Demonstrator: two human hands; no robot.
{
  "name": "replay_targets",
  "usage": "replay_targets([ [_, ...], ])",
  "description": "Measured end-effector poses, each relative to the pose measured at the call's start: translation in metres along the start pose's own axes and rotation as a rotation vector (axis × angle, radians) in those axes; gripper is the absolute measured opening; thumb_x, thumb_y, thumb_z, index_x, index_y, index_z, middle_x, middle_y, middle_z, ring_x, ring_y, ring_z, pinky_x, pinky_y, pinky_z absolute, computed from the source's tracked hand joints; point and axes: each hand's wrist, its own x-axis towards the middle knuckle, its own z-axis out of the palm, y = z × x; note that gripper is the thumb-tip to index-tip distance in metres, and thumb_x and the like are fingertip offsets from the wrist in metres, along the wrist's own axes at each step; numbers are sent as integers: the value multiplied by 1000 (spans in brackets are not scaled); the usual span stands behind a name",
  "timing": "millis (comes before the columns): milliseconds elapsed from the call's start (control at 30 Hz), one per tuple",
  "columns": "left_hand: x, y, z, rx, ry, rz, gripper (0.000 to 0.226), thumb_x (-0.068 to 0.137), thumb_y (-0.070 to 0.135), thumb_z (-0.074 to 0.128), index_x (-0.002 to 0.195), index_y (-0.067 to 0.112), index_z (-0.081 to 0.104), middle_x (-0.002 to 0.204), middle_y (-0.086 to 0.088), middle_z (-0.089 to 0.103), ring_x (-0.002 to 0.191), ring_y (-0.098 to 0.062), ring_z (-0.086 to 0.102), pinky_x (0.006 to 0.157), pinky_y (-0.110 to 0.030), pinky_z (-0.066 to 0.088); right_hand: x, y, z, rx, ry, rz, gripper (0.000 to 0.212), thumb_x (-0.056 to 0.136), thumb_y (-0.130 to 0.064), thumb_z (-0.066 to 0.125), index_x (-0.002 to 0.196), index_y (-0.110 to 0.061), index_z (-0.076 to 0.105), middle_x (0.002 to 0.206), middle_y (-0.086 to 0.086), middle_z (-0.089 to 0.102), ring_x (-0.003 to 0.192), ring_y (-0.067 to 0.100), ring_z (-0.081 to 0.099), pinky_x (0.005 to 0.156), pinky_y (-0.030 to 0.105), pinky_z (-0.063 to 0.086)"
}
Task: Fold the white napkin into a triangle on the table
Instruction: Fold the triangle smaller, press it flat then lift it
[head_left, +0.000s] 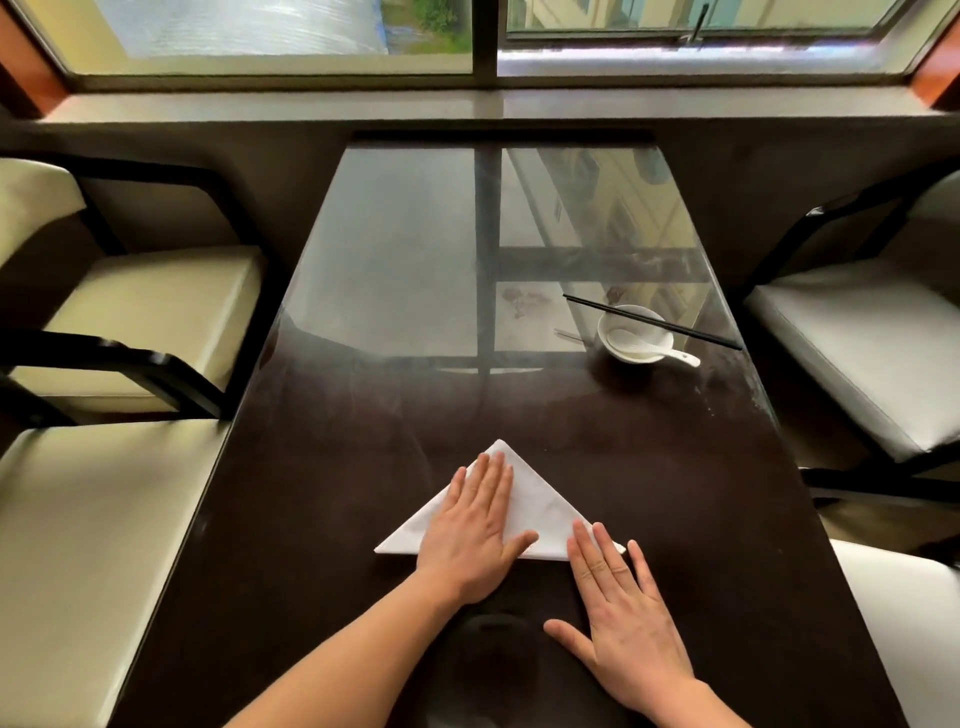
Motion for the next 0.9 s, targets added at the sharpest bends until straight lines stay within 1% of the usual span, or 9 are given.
replay_targets([
  [133, 18, -4, 9, 25, -26, 31, 85, 94, 69, 9, 155, 16, -16, 162, 0, -27, 145, -12, -33, 121, -38, -18, 2, 3, 3, -6, 15, -16, 93, 91, -79, 32, 156, -12, 28, 167, 2, 19, 153, 21, 19, 116, 49, 19],
  [267, 15, -20, 16, 15, 14, -43, 84, 93, 71, 2, 156, 16, -13, 163, 2, -22, 147, -12, -29, 123, -39, -12, 2, 2, 4, -20, 33, -16, 94, 91, -79, 33, 155, -11, 31, 167, 3, 21, 153, 20, 16, 115, 49, 20],
  [367, 10, -35, 11, 11, 16, -76, 83, 93, 71, 2, 156, 18, -11, 164, 4, -18, 149, -12, -24, 122, -40, -11, 3, 0, 1, -19, 22, -4, 94, 90, -80, 34, 154, -11, 34, 166, 4, 25, 152, 19, 17, 114, 49, 21],
  [500, -22, -57, 14, 23, 25, -147, 84, 92, 72, -2, 155, 17, -10, 164, 3, -17, 149, -16, -23, 121, -43, -10, 2, 0, -2, -32, 13, 11, 95, 88, -80, 35, 152, -11, 37, 164, 4, 27, 152, 19, 17, 114, 48, 21],
  [633, -73, -87, 22, 52, 19, -241, 87, 92, 74, 0, 156, 15, -4, 166, 0, -12, 151, -17, -18, 121, -43, -6, 3, 1, -4, -27, 1, 14, 95, 89, -80, 36, 155, -12, 32, 166, 3, 23, 153, 18, 14, 115, 48, 19],
  [700, -80, -91, 20, 40, 14, -234, 87, 93, 73, 2, 156, 13, -4, 166, -1, -12, 151, -19, -17, 121, -43, -6, 3, -2, -2, -27, 6, 8, 95, 89, -80, 35, 155, -12, 31, 166, 4, 21, 153, 19, 14, 115, 49, 18],
  [767, -81, -89, 15, 32, 26, -201, 84, 97, 69, 12, 157, 10, 3, 166, -4, -4, 153, -22, -7, 121, -43, -1, 3, -1, -2, -39, 6, 7, 94, 90, -79, 34, 155, -11, 31, 166, 4, 21, 153, 19, 14, 116, 49, 18],
  [833, -85, -86, 14, 45, 61, -95, 79, 100, 63, 24, 157, 10, 14, 167, -6, 7, 154, -22, 7, 120, -43, 7, 3, 0, -6, -55, 7, 12, 93, 90, -78, 31, 155, -10, 32, 166, 4, 22, 153, 19, 13, 116, 49, 18],
  [900, -92, -86, 18, 63, 54, -5, 78, 100, 63, 27, 157, 12, 18, 167, -5, 12, 153, -20, 10, 119, -42, 11, 2, -1, -9, -72, 7, 9, 93, 90, -78, 29, 154, -11, 33, 165, 3, 24, 153, 19, 10, 116, 48, 16],
])
